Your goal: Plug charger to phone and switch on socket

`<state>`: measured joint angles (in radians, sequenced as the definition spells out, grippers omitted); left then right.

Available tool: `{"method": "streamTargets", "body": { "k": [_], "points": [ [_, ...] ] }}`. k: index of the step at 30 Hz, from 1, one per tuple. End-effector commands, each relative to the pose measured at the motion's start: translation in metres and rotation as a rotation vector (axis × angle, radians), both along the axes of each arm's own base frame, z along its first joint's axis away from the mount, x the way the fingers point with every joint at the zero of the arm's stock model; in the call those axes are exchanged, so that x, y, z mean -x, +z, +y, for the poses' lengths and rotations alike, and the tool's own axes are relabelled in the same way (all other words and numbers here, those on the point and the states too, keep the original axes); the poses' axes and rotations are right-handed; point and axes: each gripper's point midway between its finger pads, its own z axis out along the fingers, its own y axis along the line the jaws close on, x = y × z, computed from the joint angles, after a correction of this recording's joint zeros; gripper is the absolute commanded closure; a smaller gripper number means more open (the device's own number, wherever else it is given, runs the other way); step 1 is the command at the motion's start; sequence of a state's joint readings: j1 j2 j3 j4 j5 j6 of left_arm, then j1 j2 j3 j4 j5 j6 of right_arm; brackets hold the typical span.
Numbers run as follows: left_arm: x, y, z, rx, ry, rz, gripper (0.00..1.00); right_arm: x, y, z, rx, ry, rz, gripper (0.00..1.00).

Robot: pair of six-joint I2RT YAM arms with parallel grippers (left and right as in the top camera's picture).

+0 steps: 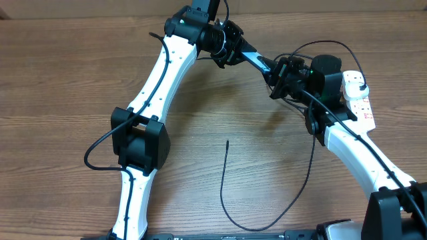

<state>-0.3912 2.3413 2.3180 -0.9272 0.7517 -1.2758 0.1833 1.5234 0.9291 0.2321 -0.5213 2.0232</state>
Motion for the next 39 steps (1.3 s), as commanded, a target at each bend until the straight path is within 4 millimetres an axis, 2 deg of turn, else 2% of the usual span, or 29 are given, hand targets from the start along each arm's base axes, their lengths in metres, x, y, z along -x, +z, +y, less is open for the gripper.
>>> {"method": "streamTargets", "body": {
  "k": [1, 11, 22, 27, 34, 35, 36, 39],
  "points": [
    [0.007, 0.001, -0.01, -0.008, -0.029, -0.019, 0.79, 0.012, 0.035, 0.02, -0.131, 0.094, -0.005, 0.96],
    [0.007, 0.001, -0.01, -0.006, -0.025, -0.014, 0.96, 0.017, 0.034, 0.032, -0.128, 0.115, -0.004, 0.96],
    [0.007, 0.001, -0.01, -0.006, -0.025, -0.014, 0.96, 0.017, 0.034, 0.032, -0.128, 0.115, -0.004, 0.96],
    [0.006, 0.001, -0.01, -0.007, -0.025, -0.014, 0.96, 0.017, 0.034, 0.032, -0.128, 0.115, -0.004, 0.69],
    [0.005, 0.001, -0.007, -0.007, -0.02, -0.015, 0.96, 0.016, 0.034, 0.031, -0.124, 0.108, -0.007, 0.43],
    [0.004, 0.001, -0.006, -0.007, -0.017, -0.015, 0.96, 0.016, 0.034, 0.031, -0.123, 0.106, -0.007, 0.38],
    [0.001, 0.001, -0.002, -0.007, -0.009, -0.015, 0.96, 0.016, 0.034, 0.031, -0.123, 0.106, -0.007, 0.28],
    [-0.008, 0.001, 0.011, -0.008, 0.014, -0.021, 0.96, 0.016, 0.034, 0.031, -0.123, 0.106, -0.008, 0.18]
  ]
}}
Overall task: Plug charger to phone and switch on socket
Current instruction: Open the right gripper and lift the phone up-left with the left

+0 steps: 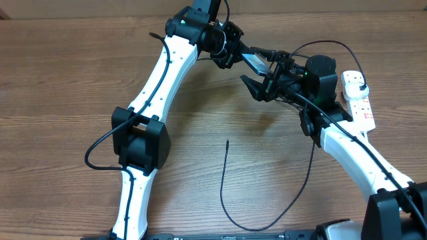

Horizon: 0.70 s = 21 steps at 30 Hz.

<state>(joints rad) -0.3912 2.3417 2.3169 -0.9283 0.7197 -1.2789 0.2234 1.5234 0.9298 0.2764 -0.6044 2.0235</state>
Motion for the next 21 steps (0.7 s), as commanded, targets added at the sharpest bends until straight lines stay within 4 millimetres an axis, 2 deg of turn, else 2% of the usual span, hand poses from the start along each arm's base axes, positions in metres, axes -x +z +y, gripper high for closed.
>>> {"method": "streamTargets", "body": {
  "k": [1, 4, 8, 12, 13, 17, 21],
  "points": [
    [-0.008, 0.004, 0.013, 0.016, 0.001, -0.018, 0.96, 0.001, 0.022, 0.003, -0.087, -0.01, 0.034, 0.17],
    [-0.022, 0.004, 0.037, 0.011, 0.031, -0.039, 0.96, 0.001, 0.022, 0.002, -0.059, -0.005, 0.001, 0.13],
    [-0.041, 0.005, 0.079, 0.002, 0.055, -0.092, 0.96, -0.001, 0.022, -0.001, 0.027, 0.015, -0.098, 0.11],
    [-0.049, 0.01, 0.118, 0.039, 0.043, -0.131, 0.96, -0.001, 0.022, -0.001, 0.117, 0.041, -0.204, 0.05],
    [-0.05, 0.012, 0.127, 0.049, 0.037, -0.142, 0.96, -0.001, 0.022, -0.002, 0.142, 0.045, -0.232, 0.0],
    [-0.045, 0.026, 0.153, 0.147, -0.04, -0.21, 0.96, -0.001, 0.022, -0.002, 0.298, 0.092, -0.411, 0.0],
    [-0.032, 0.043, 0.163, 0.257, -0.153, -0.321, 0.96, 0.006, 0.023, 0.004, 0.415, 0.184, -0.586, 0.0]
  ]
}}
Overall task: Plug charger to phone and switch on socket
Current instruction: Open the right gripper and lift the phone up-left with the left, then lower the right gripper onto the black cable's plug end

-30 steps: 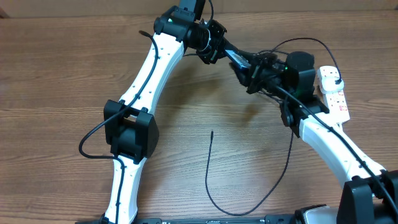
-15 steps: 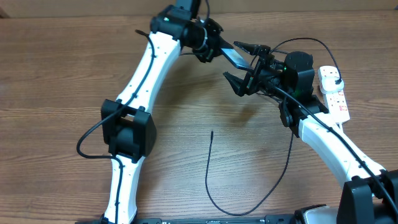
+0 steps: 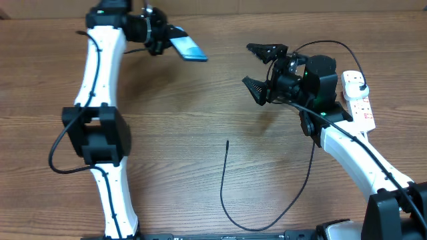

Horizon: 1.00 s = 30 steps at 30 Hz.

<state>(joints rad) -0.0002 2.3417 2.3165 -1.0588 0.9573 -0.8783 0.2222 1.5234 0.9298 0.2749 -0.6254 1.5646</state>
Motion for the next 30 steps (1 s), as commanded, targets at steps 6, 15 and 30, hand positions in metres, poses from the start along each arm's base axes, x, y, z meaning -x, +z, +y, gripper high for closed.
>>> {"method": "streamTargets", "body": {
  "k": [6, 15, 30],
  "points": [
    [0.038, 0.031, -0.015, 0.159, -0.309, -0.299, 0.96, 0.014, 0.028, 0.011, 0.269, 0.206, -0.483, 0.05],
    [0.043, 0.018, -0.007, 0.087, -0.316, -0.281, 0.96, 0.015, 0.051, 0.018, 0.438, 0.301, -0.55, 0.01],
    [0.033, 0.018, 0.031, 0.077, -0.24, -0.284, 0.96, 0.062, -0.038, -0.011, 1.133, 0.344, -0.065, 0.0]
  ]
}}
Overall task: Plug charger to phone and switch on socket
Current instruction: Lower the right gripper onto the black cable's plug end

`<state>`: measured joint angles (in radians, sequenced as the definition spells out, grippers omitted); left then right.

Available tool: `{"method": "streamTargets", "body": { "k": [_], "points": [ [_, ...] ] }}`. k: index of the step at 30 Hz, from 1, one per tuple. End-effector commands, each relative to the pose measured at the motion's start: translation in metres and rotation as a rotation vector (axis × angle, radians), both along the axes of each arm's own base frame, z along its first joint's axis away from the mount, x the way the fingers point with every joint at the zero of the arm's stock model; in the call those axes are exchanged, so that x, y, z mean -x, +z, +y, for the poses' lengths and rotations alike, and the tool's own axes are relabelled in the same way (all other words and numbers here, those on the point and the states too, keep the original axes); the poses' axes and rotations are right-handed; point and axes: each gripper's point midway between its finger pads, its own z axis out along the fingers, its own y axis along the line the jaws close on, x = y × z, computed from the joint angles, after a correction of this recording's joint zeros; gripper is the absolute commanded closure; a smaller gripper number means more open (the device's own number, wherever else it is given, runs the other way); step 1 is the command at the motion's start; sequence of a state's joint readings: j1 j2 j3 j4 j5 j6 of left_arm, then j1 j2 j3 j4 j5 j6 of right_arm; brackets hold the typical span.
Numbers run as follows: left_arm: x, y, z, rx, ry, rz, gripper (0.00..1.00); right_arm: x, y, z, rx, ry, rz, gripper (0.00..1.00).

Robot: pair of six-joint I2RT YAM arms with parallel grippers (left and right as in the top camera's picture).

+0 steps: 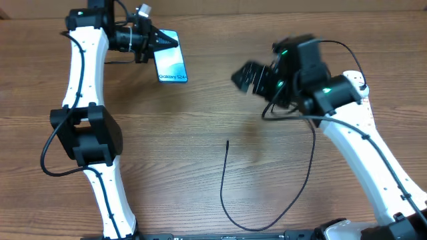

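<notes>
A phone (170,64) with a light blue screen faces up at the back left. My left gripper (152,41) is shut on its top edge. Whether the phone rests on the table or hangs just above it is unclear. The black charger cable (225,193) lies in a loop on the wood, its free end (227,143) near the middle. My right gripper (245,76) hovers right of centre, blurred, fingers apart and holding nothing. The white socket strip (359,80) is mostly hidden behind the right arm.
The right arm's own black cable (313,143) hangs over the table by the charger loop. The left arm's links (83,133) stand along the left side.
My left gripper has turned the phone so its screen faces up, and it now sits slightly lower and nearer the table. The right gripper has moved left and up and shows blurred.
Both grippers met at the back centre with the phone between them. Then the right gripper stood open beside it. Then the left arm had the phone far to the left, the right gripper open and apart. Now the phone faces up at the back left.
</notes>
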<state>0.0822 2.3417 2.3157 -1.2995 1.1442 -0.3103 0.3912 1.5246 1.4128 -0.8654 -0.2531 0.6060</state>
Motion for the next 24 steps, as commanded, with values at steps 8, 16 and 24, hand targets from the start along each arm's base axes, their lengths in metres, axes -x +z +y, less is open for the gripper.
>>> {"method": "streamTargets", "body": {
  "k": [8, 16, 24],
  "points": [
    [-0.002, 0.006, 0.012, 0.018, 0.004, -0.045, 0.96, 0.043, -0.094, 0.012, 0.462, 0.01, 0.182, 0.0],
    [-0.002, 0.006, 0.013, 0.014, -0.001, -0.057, 0.96, 0.056, -0.145, 0.023, 0.473, -0.054, 0.328, 0.0],
    [-0.002, 0.005, 0.013, 0.012, -0.001, -0.058, 0.96, 0.071, -0.174, 0.026, 0.444, -0.024, 0.393, 0.0]
  ]
}}
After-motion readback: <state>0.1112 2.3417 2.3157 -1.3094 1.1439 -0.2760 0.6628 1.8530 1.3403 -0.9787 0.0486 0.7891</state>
